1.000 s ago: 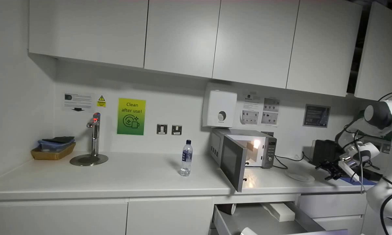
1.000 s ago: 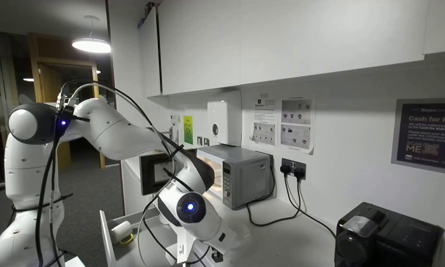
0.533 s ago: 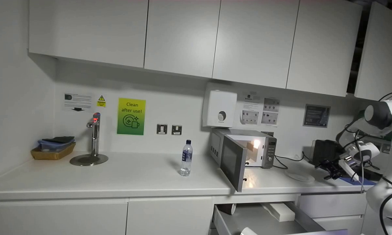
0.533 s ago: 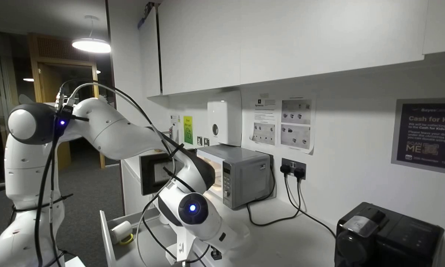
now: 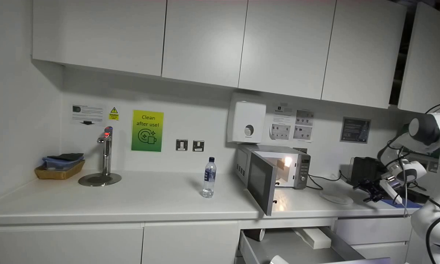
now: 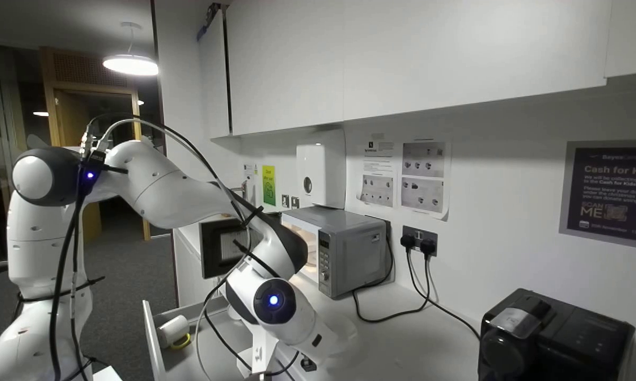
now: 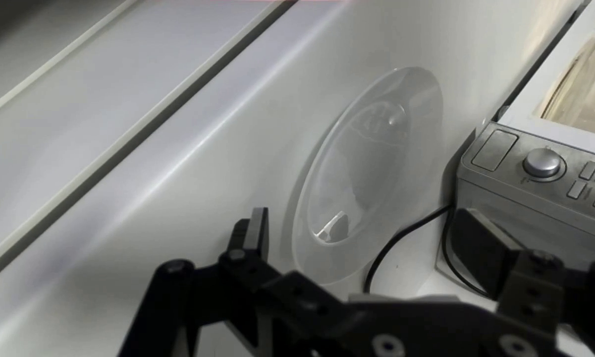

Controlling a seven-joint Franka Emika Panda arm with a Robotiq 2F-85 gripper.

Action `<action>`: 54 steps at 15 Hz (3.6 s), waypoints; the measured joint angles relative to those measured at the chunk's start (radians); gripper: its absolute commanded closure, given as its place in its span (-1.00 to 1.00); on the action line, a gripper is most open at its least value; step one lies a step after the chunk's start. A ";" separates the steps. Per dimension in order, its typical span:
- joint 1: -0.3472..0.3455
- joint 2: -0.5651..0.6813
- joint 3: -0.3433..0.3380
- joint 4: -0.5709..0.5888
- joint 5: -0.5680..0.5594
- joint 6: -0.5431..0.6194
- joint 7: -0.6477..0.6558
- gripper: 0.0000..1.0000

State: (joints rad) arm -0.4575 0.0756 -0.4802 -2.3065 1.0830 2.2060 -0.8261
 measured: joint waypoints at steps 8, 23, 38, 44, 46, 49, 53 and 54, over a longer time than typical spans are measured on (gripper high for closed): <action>0.000 0.033 0.002 0.001 0.123 0.000 -0.002 -1.00; 0.000 0.100 0.038 0.013 0.204 0.000 -0.004 -0.85; 0.002 0.158 0.073 0.071 0.248 0.000 -0.016 0.10; 0.002 0.180 0.078 0.080 0.248 0.000 -0.025 0.98; 0.002 0.181 0.078 0.080 0.248 0.000 -0.031 1.00; 0.002 0.179 0.078 0.084 0.253 -0.005 -0.033 0.98; 0.002 0.179 0.079 0.086 0.253 -0.005 -0.033 0.98; 0.002 0.178 0.079 0.086 0.253 -0.005 -0.034 0.98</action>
State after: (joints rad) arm -0.4557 0.2537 -0.4017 -2.2205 1.3365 2.2009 -0.8597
